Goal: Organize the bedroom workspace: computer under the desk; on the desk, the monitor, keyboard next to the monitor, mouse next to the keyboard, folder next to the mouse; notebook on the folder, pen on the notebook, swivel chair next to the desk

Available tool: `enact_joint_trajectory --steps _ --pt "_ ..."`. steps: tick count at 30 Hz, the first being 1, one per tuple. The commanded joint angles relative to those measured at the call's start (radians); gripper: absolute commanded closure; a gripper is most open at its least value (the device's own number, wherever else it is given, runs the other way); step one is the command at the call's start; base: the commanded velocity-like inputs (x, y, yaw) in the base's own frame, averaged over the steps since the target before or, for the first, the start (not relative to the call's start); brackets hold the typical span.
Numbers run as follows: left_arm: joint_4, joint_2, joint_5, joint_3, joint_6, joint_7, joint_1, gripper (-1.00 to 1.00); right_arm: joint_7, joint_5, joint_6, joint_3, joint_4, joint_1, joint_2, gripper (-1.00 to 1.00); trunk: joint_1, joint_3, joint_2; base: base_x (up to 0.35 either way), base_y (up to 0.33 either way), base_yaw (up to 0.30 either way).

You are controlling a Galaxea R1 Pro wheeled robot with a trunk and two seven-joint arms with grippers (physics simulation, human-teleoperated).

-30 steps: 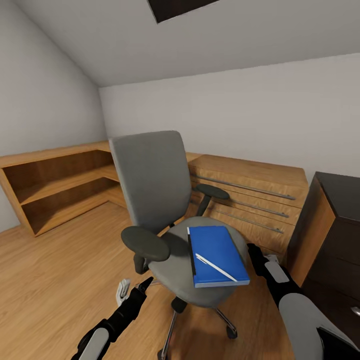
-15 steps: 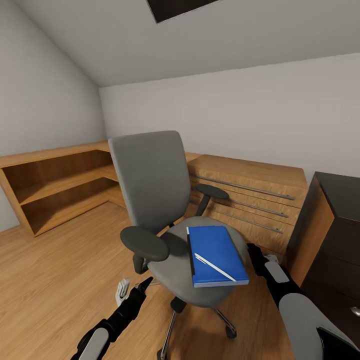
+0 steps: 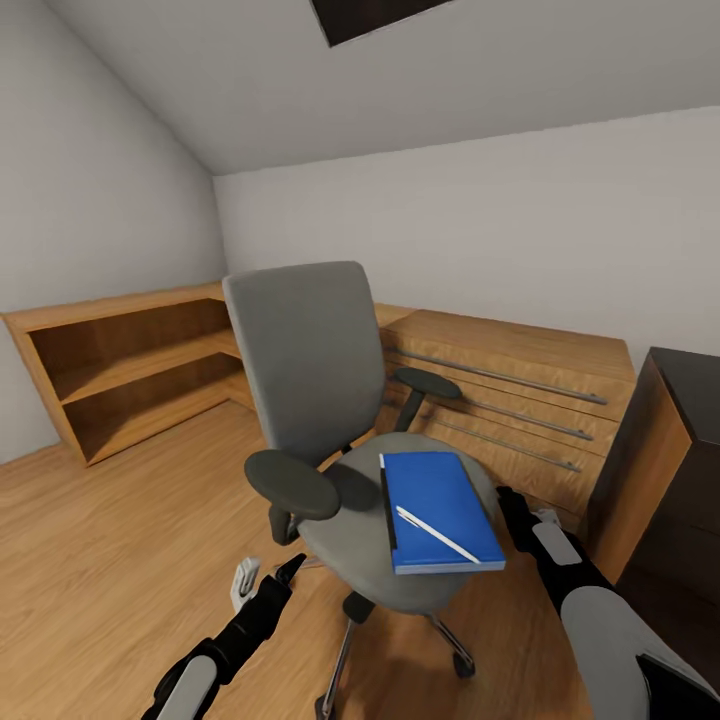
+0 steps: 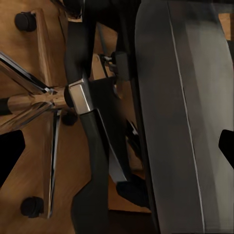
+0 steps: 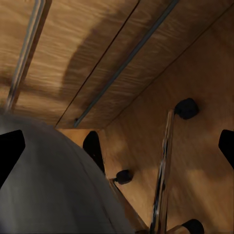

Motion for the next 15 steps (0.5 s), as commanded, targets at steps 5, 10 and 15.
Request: enact_joint_trajectory --steps 5,10,15 --pt "0.0 -0.001 0.01 0.0 0.007 0.0 0.0 -1.0 -0.004 -0.007 0.005 -0.004 -0.003 -0.001 -0.005 -1.0 0.0 -0.001 0.0 0.0 0.0 0.016" --pt "0.0 -0.001 0.01 0.0 0.006 0.001 0.0 -1.0 -0.004 -0.007 0.005 -0.004 -0.003 -0.003 -0.006 -1.0 0.0 -0.001 0.0 0.001 -0.001 0.004" --pt "0.0 -0.002 0.01 0.0 0.004 0.001 0.0 -1.0 -0.004 -0.006 0.005 -0.004 -0.003 -0.003 -0.007 -1.0 0.0 -0.001 0.0 0.115 -0.062 0.001"
